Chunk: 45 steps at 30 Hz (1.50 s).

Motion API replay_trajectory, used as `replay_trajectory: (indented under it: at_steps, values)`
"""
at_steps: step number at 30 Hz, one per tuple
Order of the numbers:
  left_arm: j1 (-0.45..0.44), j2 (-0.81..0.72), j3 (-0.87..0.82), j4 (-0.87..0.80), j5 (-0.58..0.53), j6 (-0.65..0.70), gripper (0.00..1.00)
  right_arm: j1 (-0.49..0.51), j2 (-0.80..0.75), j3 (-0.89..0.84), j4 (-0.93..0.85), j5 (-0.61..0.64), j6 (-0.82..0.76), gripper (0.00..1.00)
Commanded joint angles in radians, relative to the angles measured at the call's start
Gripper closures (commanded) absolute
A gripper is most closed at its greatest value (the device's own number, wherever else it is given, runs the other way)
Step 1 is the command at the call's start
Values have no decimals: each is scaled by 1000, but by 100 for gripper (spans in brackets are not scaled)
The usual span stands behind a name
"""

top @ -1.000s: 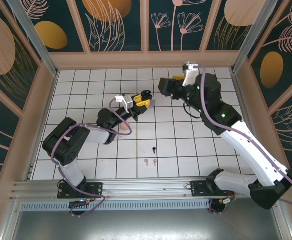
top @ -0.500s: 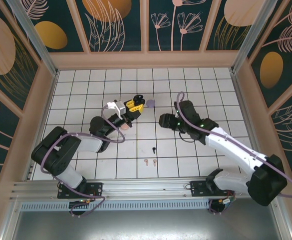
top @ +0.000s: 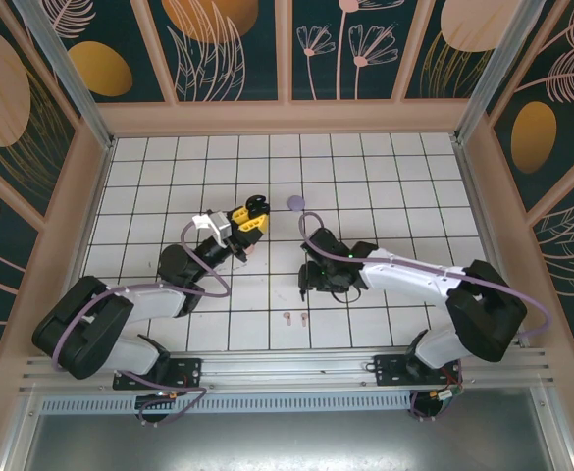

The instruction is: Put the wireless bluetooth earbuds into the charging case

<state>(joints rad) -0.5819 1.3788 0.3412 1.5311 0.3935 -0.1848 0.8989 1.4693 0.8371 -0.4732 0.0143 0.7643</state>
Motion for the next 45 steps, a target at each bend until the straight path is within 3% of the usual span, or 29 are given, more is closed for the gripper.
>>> replay_trajectory:
  at_steps: [1, 16, 45]
  values:
    - [-6, -54, -8, -31, -22, 36, 100, 34, 37, 55, -57, 36, 37, 46]
    - [-5, -122, -18, -69, -26, 62, 100, 101, 211, 179, -126, 76, 59, 57]
    - [-6, -123, -16, -89, -27, 83, 100, 112, 314, 202, -111, 78, 54, 69]
